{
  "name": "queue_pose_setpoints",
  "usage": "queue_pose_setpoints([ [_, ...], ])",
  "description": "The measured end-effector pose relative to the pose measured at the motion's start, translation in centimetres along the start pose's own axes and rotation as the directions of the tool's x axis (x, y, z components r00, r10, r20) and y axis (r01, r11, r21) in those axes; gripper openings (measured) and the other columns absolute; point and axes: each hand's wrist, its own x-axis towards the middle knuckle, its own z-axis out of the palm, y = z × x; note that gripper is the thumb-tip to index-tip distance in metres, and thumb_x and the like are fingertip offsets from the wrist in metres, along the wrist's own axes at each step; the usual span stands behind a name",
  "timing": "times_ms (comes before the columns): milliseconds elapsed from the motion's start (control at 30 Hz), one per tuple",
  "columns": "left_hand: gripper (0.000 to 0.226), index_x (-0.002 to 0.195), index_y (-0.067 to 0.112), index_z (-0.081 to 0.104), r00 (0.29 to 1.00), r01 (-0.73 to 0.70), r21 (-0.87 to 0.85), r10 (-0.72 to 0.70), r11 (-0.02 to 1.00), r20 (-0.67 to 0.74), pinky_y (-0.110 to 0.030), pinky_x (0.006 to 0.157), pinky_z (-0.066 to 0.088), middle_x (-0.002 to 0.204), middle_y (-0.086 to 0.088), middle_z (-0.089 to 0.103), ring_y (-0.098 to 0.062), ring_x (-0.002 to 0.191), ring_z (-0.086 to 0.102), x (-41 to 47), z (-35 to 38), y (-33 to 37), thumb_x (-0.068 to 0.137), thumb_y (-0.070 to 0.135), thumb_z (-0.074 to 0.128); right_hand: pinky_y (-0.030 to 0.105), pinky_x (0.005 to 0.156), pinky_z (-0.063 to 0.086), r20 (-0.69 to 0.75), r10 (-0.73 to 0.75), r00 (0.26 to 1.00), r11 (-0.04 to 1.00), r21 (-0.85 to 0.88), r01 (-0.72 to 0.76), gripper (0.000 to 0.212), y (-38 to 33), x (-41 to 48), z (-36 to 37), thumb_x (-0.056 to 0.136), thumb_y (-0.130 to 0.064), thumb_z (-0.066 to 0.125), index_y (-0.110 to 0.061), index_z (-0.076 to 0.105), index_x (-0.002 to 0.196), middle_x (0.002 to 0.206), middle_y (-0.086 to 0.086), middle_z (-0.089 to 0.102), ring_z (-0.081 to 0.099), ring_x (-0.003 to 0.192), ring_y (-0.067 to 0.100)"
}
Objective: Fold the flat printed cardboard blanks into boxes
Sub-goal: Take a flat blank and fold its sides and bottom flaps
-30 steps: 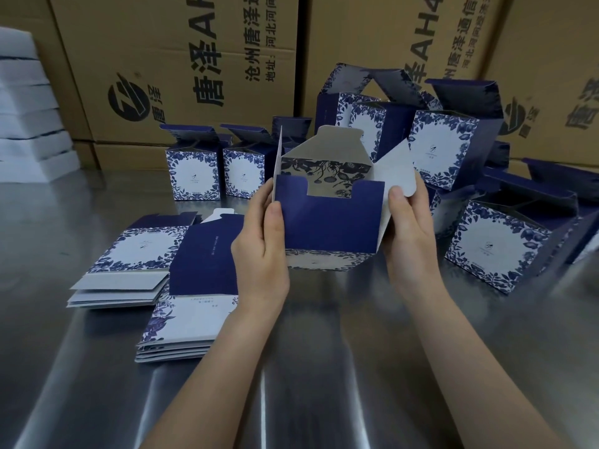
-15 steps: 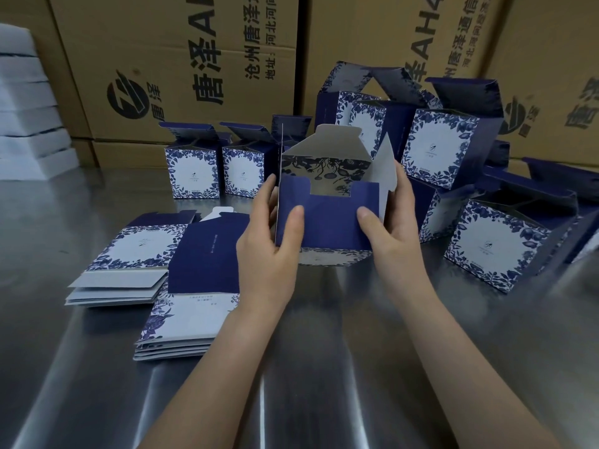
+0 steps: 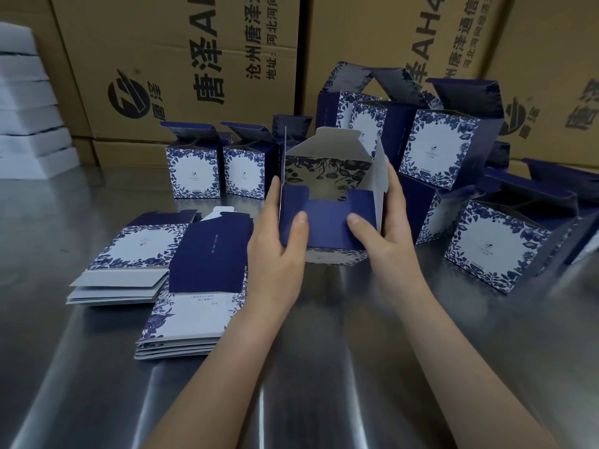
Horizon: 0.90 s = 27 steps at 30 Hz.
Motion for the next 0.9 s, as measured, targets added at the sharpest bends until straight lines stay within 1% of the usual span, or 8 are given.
queue_pose_setpoints([
  [100,0.068,0.155,0.032,0.023,0.998,-0.002,-0.015,0.003,1.0,0.056,-0.004,0.107,0.024,0.146,0.036,0.03,0.021,0.133,0.025,-0.1,0.1,0.1,0.093,0.04,0.049,0.046,0.119,0.028,0.062,0.002,0.998,0.998,-0.064,0.002,0.084,-0.2,-0.1,-0.2,0.088,-0.004,0.054,-0.035,0.014,0.155,0.159,-0.023,0.02,0.022,0.146,0.002],
  [267,0.071,0.154,0.036,0.02,0.995,0.043,-0.051,-0.038,0.998,0.089,0.002,0.104,0.021,0.134,0.049,0.023,0.031,0.126,0.021,-0.1,0.1,0.2,0.09,0.04,0.05,0.04,0.124,0.014,0.094,0.028,0.995,0.983,-0.182,-0.01,0.088,-0.3,-0.1,-0.2,0.086,-0.01,0.054,-0.031,0.006,0.156,0.163,-0.018,0.007,0.007,0.148,-0.003],
  [400,0.077,0.154,0.026,0.024,0.988,0.075,-0.182,-0.048,0.98,0.149,-0.035,0.118,0.032,0.156,0.016,0.032,-0.002,0.143,0.032,0.0,-0.1,0.8,0.086,0.028,0.059,0.042,0.123,0.019,0.136,0.025,0.99,0.981,-0.195,0.002,0.091,-0.6,0.1,-0.5,0.085,-0.012,0.059,-0.029,0.004,0.156,0.164,-0.015,0.003,0.008,0.149,0.001],
  [433,0.079,0.155,0.024,0.023,0.987,0.07,-0.183,-0.041,0.981,0.158,-0.038,0.118,0.033,0.157,0.011,0.032,-0.005,0.143,0.033,0.0,-0.2,0.9,0.085,0.025,0.06,0.042,0.123,0.018,0.145,0.024,0.989,0.977,-0.213,0.007,0.093,-0.7,0.1,-0.7,0.084,-0.012,0.059,-0.028,0.003,0.156,0.164,-0.014,0.002,0.006,0.149,0.001],
  [600,0.076,0.155,0.027,0.019,0.983,0.078,-0.161,-0.049,0.984,0.178,-0.03,0.119,0.027,0.156,0.018,0.027,0.006,0.142,0.026,0.0,-0.4,0.7,0.094,0.006,0.061,0.044,0.124,0.013,0.183,0.031,0.983,0.969,-0.246,0.016,0.095,-0.6,0.1,-0.8,0.087,-0.003,0.063,-0.022,0.0,0.157,0.165,-0.011,-0.001,0.001,0.15,0.004],
  [733,0.076,0.155,0.024,0.021,0.982,0.08,-0.182,-0.046,0.98,0.185,-0.031,0.117,0.031,0.154,0.017,0.03,0.005,0.14,0.03,0.0,-0.5,0.9,0.094,0.006,0.062,0.043,0.124,0.014,0.193,0.047,0.98,0.974,-0.228,-0.002,0.098,-0.5,0.2,-1.0,0.088,-0.001,0.065,-0.024,-0.001,0.156,0.164,-0.012,-0.002,0.001,0.15,0.003],
  [833,0.077,0.154,0.026,0.023,0.978,0.092,-0.231,-0.045,0.969,0.202,-0.037,0.119,0.03,0.157,0.017,0.029,-0.001,0.144,0.029,0.0,-0.7,1.1,0.086,0.016,0.058,0.029,0.123,0.01,0.197,0.053,0.979,0.979,-0.203,-0.013,0.101,-0.6,0.3,-1.3,0.08,-0.007,0.061,-0.026,-0.002,0.156,0.164,-0.014,-0.004,-0.003,0.149,-0.001],
  [900,0.075,0.148,0.037,0.022,0.977,0.088,-0.206,-0.044,0.975,0.21,-0.027,0.12,0.024,0.15,0.034,0.025,0.014,0.14,0.022,0.0,-0.7,1.0,0.083,0.02,0.054,0.017,0.12,0.01,0.208,0.048,0.977,0.977,-0.212,-0.003,0.101,-0.6,0.4,-1.3,0.078,-0.006,0.06,-0.024,-0.003,0.156,0.164,-0.013,-0.005,-0.004,0.149,-0.001],
])
